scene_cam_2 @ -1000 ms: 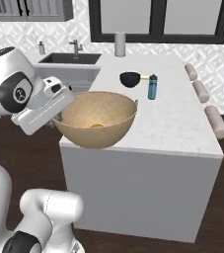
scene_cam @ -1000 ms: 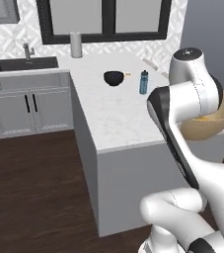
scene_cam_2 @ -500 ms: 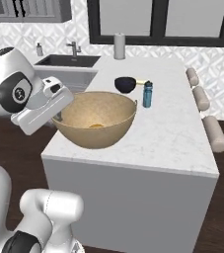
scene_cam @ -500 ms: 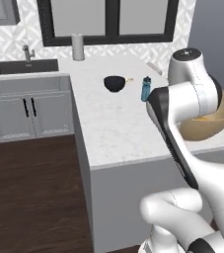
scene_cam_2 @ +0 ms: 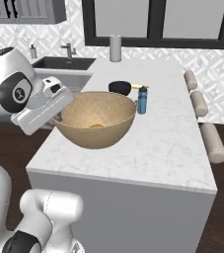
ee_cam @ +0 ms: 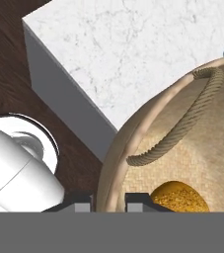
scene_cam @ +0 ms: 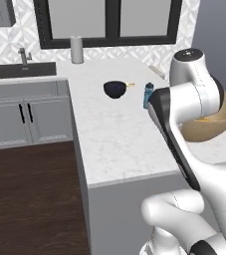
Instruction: Open the cabinet, pick up the bread from the cabinet and place it in the basket. Then move the basket to the dining counter.
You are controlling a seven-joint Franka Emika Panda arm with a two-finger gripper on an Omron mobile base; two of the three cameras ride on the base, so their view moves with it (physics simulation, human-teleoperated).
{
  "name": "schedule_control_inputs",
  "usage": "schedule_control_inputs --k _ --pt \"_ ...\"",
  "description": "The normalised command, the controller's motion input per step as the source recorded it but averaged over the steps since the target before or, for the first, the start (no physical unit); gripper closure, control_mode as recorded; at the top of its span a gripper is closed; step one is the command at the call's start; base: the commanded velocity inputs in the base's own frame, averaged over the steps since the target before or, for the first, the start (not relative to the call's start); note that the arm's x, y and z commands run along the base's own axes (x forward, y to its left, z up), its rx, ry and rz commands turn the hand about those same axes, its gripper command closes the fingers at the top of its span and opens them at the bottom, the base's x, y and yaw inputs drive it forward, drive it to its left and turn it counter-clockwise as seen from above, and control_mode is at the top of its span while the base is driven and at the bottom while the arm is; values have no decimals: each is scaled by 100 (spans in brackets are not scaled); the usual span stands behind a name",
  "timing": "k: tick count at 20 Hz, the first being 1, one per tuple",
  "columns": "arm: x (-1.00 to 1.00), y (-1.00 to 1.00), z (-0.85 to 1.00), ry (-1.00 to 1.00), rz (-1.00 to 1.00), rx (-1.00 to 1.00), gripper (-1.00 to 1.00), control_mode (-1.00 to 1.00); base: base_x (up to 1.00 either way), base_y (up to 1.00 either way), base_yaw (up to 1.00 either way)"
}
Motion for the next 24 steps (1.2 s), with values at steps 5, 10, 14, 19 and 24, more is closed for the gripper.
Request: schedule_control_inputs --k 5,10,14,19,24 --pt "0 0 0 0 0 0 100 100 28 -19 0" --pt "64 -2 -20 -4 0 1 100 -100 6 -3 0" --pt "100 10 -50 0 0 3 100 -100 0 0 0" --pt "100 20 -81 4 0 3 100 -100 0 0 0" --pt "100 10 -83 17 1 7 100 -100 0 0 0"
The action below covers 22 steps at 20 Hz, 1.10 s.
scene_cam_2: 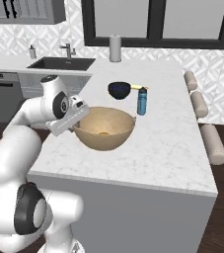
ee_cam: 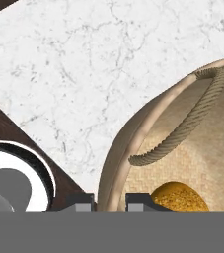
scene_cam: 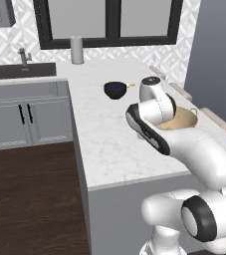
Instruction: Open the cabinet, pick up the bread from the cabinet and place it in the basket. Then move the basket to the dining counter.
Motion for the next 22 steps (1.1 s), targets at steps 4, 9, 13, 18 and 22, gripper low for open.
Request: schedule_control_inputs --k 4,9,13,18,22 --pt "100 0 -71 15 3 13 100 -100 0 0 0" --pt "94 0 -76 11 1 10 100 -100 0 0 0" --pt "75 0 -85 4 0 6 100 -100 0 0 0" --pt "55 0 -86 1 0 5 100 -100 0 0 0" --pt "-4 0 -24 -1 0 4 -100 -100 0 0 0"
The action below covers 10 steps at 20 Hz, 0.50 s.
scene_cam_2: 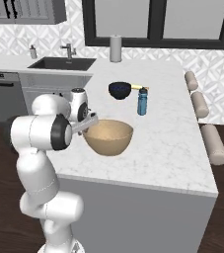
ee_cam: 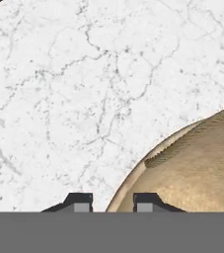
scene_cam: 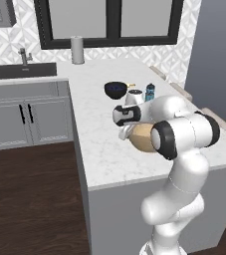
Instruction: Open the cabinet, pick up the bread from the cabinet and place it in the basket. Then move the basket to the dining counter.
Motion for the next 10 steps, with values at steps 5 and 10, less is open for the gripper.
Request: schedule_control_inputs --k 5,10 --pt "-15 0 49 -3 -7 1 -100 -100 0 0 0" --pt "-42 -1 96 -8 -10 0 -100 -100 0 0 0"
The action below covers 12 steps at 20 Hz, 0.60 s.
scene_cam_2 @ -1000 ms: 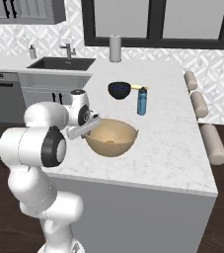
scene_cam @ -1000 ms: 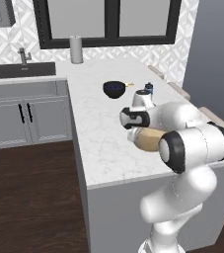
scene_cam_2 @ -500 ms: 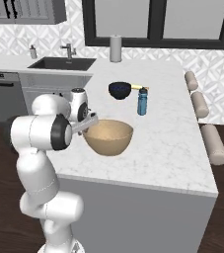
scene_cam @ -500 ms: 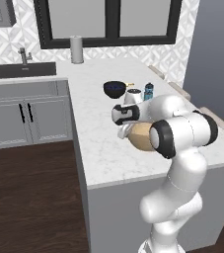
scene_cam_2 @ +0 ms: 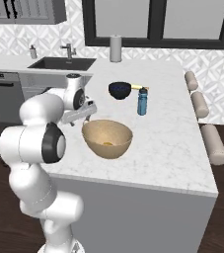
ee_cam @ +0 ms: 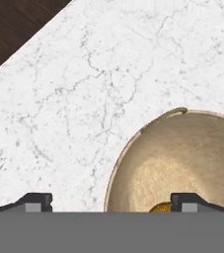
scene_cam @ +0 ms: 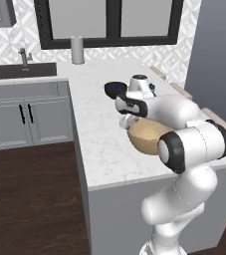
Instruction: Open the cabinet, pick up the bread from the cabinet and place it in the basket. Then move the basket to the dining counter.
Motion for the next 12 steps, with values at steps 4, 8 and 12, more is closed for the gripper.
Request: schedule_control_inputs --k 4,8,12 --pt "-89 0 99 -14 -9 -1 -100 -100 0 0 0" --pt "-100 4 99 -17 -9 -3 -100 -100 0 0 0" --pt "-100 4 96 -16 -10 -2 -100 -100 0 0 0"
